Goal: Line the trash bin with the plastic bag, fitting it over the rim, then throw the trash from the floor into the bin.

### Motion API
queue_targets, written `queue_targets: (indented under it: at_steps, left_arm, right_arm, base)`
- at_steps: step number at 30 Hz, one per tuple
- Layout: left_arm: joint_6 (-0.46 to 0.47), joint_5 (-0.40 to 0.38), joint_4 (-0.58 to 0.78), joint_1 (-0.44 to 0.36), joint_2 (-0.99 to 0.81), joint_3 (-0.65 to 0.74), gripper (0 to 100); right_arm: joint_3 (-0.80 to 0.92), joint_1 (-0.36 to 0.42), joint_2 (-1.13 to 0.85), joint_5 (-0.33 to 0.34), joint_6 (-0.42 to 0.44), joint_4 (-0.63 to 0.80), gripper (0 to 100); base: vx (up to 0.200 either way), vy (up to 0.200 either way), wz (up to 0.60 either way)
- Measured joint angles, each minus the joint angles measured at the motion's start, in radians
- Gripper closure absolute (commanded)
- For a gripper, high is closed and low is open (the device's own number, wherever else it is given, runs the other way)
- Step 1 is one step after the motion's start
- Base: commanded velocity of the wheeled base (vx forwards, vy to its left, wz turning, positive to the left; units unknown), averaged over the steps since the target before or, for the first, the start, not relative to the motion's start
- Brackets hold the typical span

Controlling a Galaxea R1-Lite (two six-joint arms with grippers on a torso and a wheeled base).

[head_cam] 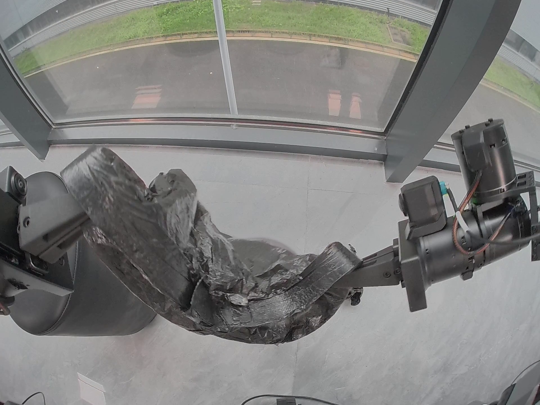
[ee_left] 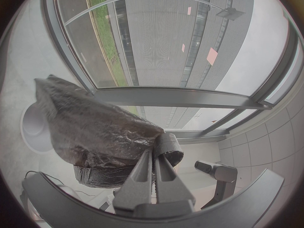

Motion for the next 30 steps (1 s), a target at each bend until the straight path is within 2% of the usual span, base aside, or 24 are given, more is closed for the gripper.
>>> queue_targets:
  at_steps: [3,6,17,24,30]
  left_arm:
    - [0.000,-0.020,-0.038,0.002,0.020,0.026,100]
    - [-0.006,-0.033,-0.061,0.003,0.051,0.048,100]
    - [-0.059,-0.038,-0.070,0.004,0.137,0.083,100]
    - [-0.059,-0.043,-0.069,0.003,0.152,0.120,100]
    - [-0.052,-0.076,-0.068,0.003,0.163,0.176,100]
  right_arm:
    - [-0.064,-0.019,-0.008,0.049,0.017,0.103,100]
    - [-0.103,-0.033,-0.011,0.082,0.042,0.143,100]
    - [-0.072,-0.041,-0.011,0.141,0.096,0.148,100]
    - [-0.046,-0.037,-0.009,0.237,0.166,0.146,100]
    - [-0.023,-0.036,-0.001,0.249,0.174,0.146,100]
  base:
    - [0.000,0.000,0.00]
    - [0.000,0.000,0.00]
    - [0.000,0.000,0.00]
    - [0.000,0.000,0.00]
    - [0.000,0.000,0.00]
